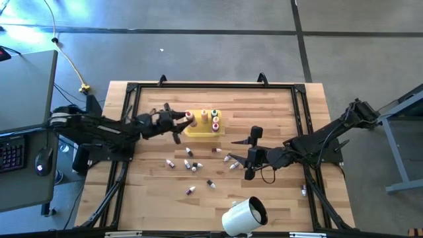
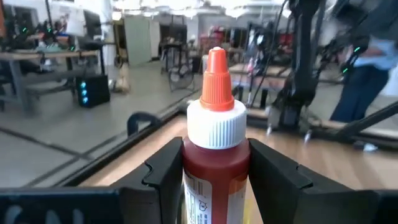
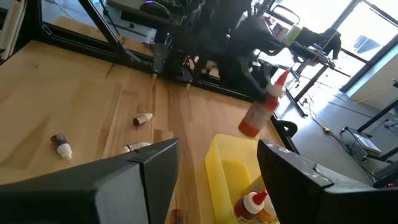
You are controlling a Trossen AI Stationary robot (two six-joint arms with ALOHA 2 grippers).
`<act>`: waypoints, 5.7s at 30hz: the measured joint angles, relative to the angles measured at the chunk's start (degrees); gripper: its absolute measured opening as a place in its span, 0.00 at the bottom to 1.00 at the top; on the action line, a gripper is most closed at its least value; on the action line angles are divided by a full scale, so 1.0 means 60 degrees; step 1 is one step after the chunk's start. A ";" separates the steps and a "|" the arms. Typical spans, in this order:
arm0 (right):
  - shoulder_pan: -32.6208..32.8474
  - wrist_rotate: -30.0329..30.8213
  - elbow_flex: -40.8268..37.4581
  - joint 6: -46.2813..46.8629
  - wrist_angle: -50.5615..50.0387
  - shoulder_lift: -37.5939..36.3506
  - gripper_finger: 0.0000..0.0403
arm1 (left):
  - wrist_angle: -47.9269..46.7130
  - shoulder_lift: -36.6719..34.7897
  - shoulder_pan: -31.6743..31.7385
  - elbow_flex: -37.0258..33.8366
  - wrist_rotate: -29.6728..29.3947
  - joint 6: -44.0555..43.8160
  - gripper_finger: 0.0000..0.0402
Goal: Pick & Place food coloring
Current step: Put the large orange food coloring bottle into the yellow container, then put the left small black food coloring bottle into the yellow container
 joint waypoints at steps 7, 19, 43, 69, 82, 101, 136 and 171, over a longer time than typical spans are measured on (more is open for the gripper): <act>-0.0004 -0.0045 0.0000 0.0000 -0.0023 0.0000 0.52 | 0.2546 0.2551 -0.0001 0.0369 -0.0655 -0.0080 0.38; 0.0000 -0.0095 0.0000 -0.0004 -0.0102 0.0000 0.52 | 0.4182 0.5355 -0.0018 0.1266 -0.1163 -0.0528 0.38; 0.0000 -0.0317 0.0000 0.0001 -0.0257 0.0000 0.52 | 0.2788 0.6082 -0.0022 0.1805 -0.1896 -0.1124 0.38; 0.0000 -0.0528 0.0000 0.0000 -0.0339 0.0000 0.52 | 0.3121 0.7737 -0.0022 0.2820 -0.2369 -0.1646 0.38; 0.0003 -0.0528 0.0000 0.0000 -0.0339 0.0000 0.52 | 0.3047 0.7755 -0.0022 0.2798 -0.1882 -0.1646 0.38; 0.0000 -0.0900 0.0000 -0.0004 -0.0337 0.0000 0.52 | 0.3070 0.7764 -0.0022 0.2795 -0.2182 -0.1572 0.58; 0.0000 -0.0878 0.0000 -0.0007 -0.0335 0.0004 0.52 | 0.4342 0.5499 -0.0025 0.2780 -0.1194 0.0616 0.59; -0.1904 -0.3127 0.0004 0.1694 -0.1583 0.3085 0.52 | -1.0070 -0.0917 -0.5209 0.2845 -0.1096 -0.3547 0.59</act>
